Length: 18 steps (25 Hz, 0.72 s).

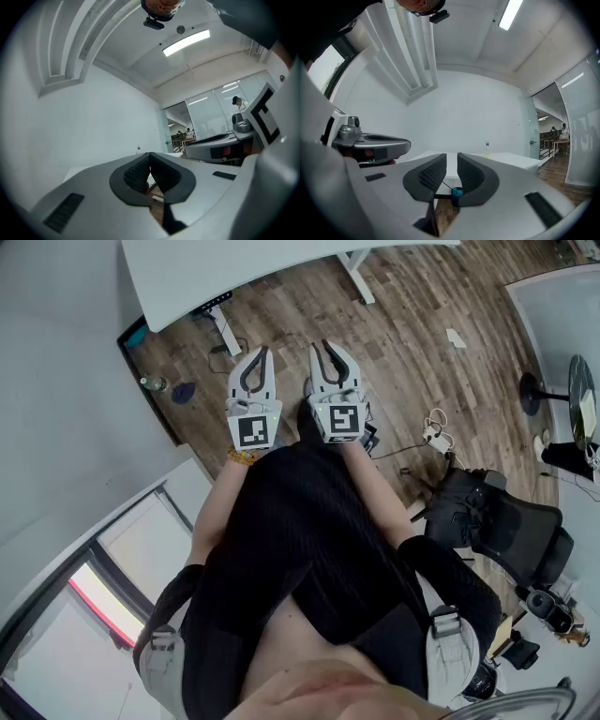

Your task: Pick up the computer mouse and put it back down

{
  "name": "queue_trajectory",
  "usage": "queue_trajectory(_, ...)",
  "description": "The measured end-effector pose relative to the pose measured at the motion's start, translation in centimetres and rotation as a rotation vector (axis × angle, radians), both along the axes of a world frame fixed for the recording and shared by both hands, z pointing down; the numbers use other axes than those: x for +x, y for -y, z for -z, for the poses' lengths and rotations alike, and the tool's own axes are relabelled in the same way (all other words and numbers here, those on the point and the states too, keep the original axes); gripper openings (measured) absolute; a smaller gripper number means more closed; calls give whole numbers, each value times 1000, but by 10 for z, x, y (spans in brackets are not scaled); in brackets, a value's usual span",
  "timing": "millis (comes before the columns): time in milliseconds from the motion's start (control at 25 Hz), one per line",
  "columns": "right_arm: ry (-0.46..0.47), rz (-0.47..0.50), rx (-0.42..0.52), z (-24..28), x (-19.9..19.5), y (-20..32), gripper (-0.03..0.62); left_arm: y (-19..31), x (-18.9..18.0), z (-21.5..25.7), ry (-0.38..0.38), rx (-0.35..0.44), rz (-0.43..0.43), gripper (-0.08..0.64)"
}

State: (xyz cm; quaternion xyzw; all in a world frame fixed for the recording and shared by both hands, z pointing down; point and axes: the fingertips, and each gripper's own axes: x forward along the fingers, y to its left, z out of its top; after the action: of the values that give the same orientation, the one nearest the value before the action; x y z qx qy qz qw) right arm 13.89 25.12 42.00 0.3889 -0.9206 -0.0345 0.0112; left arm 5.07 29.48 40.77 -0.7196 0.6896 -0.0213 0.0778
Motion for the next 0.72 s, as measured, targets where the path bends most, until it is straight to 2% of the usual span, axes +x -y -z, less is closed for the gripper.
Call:
queue_trajectory(240,17,6,-19,2,-2,38,84,36,0,1,-7,-3,9,12)
queue_trajectory(360,16,23,-15,4,-1,58,104,56,3,1,-3,-14,12,12)
queue_trajectory(720,45,54,-47,4,12,142,107,135,18,2,12,-51,38,12)
